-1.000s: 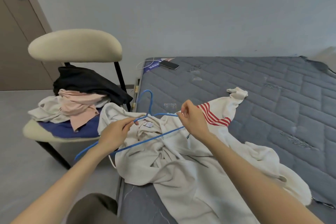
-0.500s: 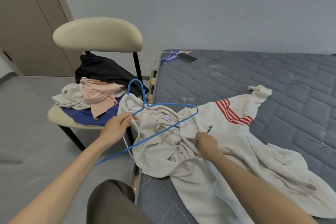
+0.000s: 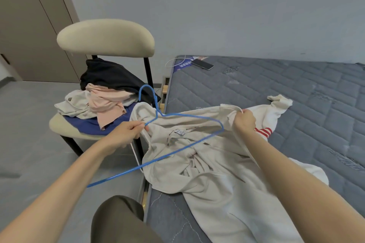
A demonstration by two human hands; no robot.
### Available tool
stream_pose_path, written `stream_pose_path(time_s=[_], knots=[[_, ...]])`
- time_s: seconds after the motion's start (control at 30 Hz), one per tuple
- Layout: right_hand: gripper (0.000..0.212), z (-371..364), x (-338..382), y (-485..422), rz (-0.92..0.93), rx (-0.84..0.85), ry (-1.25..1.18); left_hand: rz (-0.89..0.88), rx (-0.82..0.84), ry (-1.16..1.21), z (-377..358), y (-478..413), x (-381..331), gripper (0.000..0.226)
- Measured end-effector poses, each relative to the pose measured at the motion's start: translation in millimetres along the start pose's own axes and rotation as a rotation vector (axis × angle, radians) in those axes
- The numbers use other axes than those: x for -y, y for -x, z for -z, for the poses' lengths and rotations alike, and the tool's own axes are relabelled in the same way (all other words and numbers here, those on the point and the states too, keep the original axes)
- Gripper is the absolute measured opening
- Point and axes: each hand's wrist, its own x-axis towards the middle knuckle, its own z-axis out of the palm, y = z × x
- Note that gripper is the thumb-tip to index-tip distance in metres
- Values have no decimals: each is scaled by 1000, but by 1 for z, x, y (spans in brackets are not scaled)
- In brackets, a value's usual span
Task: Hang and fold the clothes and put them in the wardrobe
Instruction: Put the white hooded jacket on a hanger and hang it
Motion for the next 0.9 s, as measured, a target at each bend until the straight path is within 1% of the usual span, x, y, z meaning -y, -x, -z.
stream_pose_path(time_s=[0.07, 0.13, 0.27, 0.4, 0.5, 0.6, 0.67, 0.8, 0.83, 0.9], knots=[[32, 2, 8, 1, 71, 2, -3, -20, 78, -136, -6, -1, 0, 30], [30, 4, 12, 3, 153, 4, 37, -47, 57, -207, -19, -5, -2, 29], [27, 13, 10, 4, 300, 11, 80, -14, -58, -65, -47, -31, -9, 30], [24, 25, 8, -1, 432, 68, 49, 6, -54, 7, -79, -62, -18, 29], [20, 31, 3, 1, 476, 107, 21, 28, -64, 114, -112, -84, -29, 27], [16, 28, -13, 6, 479, 138, 66, 53, -85, 244, -141, -107, -42, 27], [18, 23, -27, 10, 499, 224, 141, 57, -97, 280, -153, -121, -45, 29], [30, 7, -54, 22, 484, 546, 346, 102, -92, 287, -163, -137, -35, 31], [32, 2, -59, 28, 489, 576, 394, 113, -76, 281, -164, -138, -32, 30], [27, -6, -67, 41, 555, 516, 441, 124, -33, 274, -164, -138, -28, 29]])
